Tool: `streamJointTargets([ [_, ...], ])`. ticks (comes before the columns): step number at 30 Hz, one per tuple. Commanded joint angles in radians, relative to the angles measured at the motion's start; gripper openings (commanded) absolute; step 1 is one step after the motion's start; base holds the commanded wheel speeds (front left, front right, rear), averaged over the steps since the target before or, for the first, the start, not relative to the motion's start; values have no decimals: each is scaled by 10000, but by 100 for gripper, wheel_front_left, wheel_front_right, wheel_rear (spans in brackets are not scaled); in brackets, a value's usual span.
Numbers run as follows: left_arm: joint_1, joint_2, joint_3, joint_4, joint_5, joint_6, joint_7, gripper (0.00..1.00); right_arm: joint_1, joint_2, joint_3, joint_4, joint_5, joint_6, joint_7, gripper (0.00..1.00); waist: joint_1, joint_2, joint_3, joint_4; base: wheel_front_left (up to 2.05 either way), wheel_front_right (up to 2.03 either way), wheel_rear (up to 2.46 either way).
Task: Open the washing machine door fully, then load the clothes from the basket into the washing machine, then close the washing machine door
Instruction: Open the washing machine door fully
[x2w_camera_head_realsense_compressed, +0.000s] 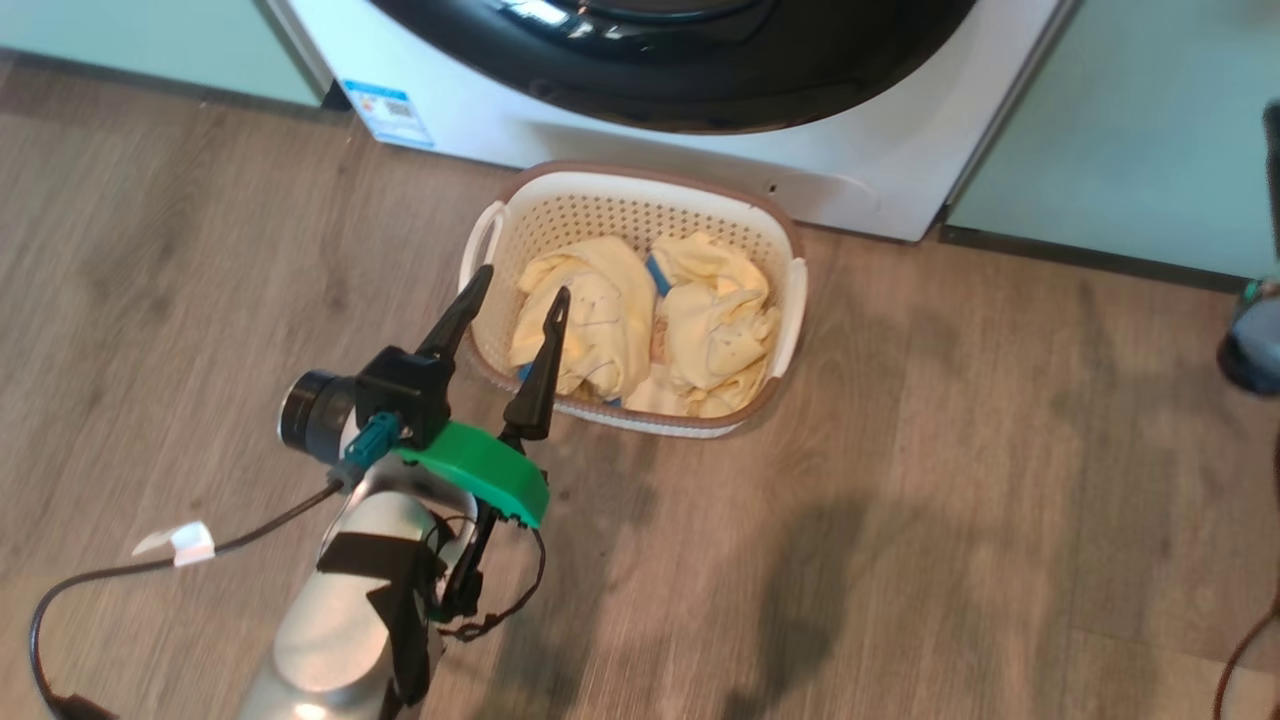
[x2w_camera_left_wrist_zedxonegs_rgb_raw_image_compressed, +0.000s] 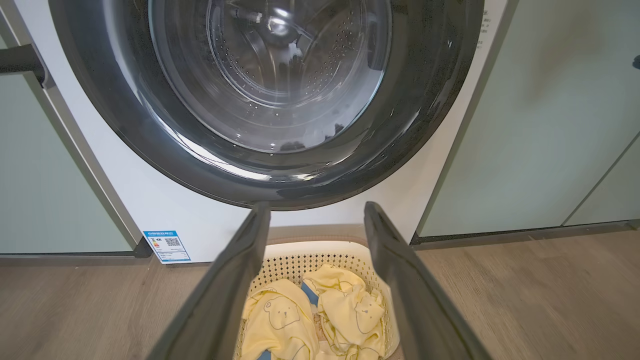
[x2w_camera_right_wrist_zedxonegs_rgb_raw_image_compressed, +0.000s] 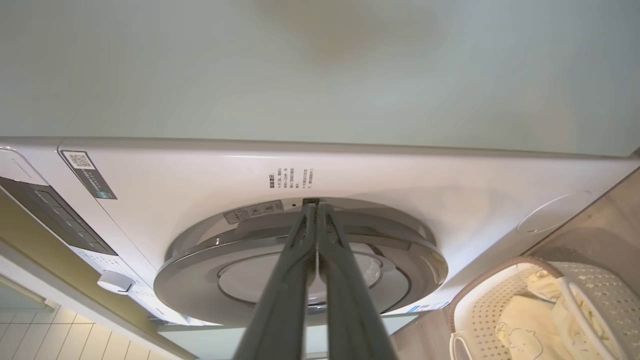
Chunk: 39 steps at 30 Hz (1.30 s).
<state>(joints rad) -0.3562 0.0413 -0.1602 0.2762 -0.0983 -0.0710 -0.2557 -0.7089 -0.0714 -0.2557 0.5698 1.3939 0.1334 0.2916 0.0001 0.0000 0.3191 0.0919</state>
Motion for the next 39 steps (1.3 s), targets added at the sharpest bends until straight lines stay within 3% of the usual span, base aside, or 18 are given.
streamJointTargets([
  [1, -365, 101, 277, -318, -35, 21, -61, 100, -606, -159, 125, -181, 179, -27, 294, 0, -1, 0, 129, 140, 0, 0, 0],
  [8, -587, 93, 42, -272, -244, 62, -61, 100, -2113, -536, 359, 862, 648, -27, 1954, 0, -1, 0, 434, 467, 0, 0, 0],
  [14, -784, 91, -281, -278, -416, 121, -61, 100, -3336, -640, 598, 1665, 560, -27, 2546, 0, -1, 0, 656, 695, 0, 0, 0],
  [39, -1367, 90, -1095, -560, -744, 473, -61, 100, -7751, -446, 830, 5350, -245, -27, 2113, 0, -1, 0, 1718, 1460, 0, 0, 0],
])
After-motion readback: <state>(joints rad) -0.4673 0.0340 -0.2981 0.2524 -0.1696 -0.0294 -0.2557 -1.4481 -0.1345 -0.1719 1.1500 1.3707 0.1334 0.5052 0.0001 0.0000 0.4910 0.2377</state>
